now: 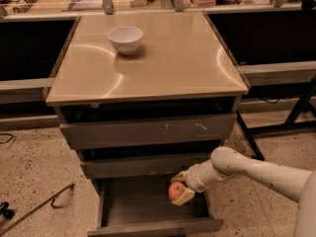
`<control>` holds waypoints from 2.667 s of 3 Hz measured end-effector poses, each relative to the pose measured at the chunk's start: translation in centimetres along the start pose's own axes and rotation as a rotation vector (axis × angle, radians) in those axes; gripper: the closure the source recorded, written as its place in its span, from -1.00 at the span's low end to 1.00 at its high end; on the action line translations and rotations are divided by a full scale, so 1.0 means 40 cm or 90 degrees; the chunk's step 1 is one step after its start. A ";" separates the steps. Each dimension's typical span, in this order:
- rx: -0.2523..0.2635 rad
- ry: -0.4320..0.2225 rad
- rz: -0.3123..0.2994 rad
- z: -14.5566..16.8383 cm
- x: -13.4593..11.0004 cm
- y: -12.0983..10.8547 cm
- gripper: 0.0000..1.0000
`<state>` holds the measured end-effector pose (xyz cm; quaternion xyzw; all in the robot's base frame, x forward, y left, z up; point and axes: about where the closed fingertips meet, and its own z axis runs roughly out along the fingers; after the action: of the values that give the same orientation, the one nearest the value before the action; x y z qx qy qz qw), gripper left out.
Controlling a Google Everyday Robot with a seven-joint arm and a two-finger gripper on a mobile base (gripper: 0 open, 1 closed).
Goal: Place apple into bottom drawer
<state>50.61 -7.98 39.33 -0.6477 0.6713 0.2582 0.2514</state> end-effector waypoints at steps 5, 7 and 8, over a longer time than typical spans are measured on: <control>0.160 0.006 -0.103 0.181 0.166 -0.048 1.00; 0.152 0.003 -0.107 0.277 0.237 -0.117 1.00; 0.139 0.000 -0.102 0.328 0.269 -0.158 1.00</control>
Offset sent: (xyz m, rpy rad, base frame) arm 0.0013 0.0030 -0.1044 0.0794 -0.2966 -0.0384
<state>56.58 -7.30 22.27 -0.6681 0.6415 0.1623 0.3403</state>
